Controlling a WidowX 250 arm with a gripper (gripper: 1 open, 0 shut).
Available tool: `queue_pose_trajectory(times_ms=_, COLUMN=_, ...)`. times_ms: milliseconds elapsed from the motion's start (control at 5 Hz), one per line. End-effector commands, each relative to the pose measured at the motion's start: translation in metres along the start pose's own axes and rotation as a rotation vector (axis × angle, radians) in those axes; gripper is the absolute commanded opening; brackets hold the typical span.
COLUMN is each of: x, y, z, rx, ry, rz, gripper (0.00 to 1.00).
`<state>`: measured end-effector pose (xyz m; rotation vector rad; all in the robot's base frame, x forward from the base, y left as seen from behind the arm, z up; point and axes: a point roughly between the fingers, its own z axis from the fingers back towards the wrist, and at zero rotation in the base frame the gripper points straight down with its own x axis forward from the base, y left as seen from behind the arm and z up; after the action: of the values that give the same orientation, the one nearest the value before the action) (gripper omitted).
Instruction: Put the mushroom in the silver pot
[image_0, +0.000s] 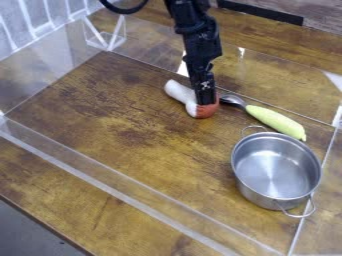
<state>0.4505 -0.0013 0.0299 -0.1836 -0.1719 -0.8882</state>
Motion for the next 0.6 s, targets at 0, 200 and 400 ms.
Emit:
queue_pose_trajectory(times_ms=0, x=0.004, y=0.001, z=0.001, rx=-0.007, ry=-0.006, rz=0.000, gripper=1.00)
queue_pose_trajectory(times_ms=200, x=-0.002, y=0.007, z=0.006, rx=-0.030, ry=-0.010, rz=-0.010, gripper=0.00)
queue_pose_trajectory(times_ms=400, x=-0.009, y=0.013, z=0.008, rx=-0.042, ry=-0.012, rz=-0.017, gripper=0.00)
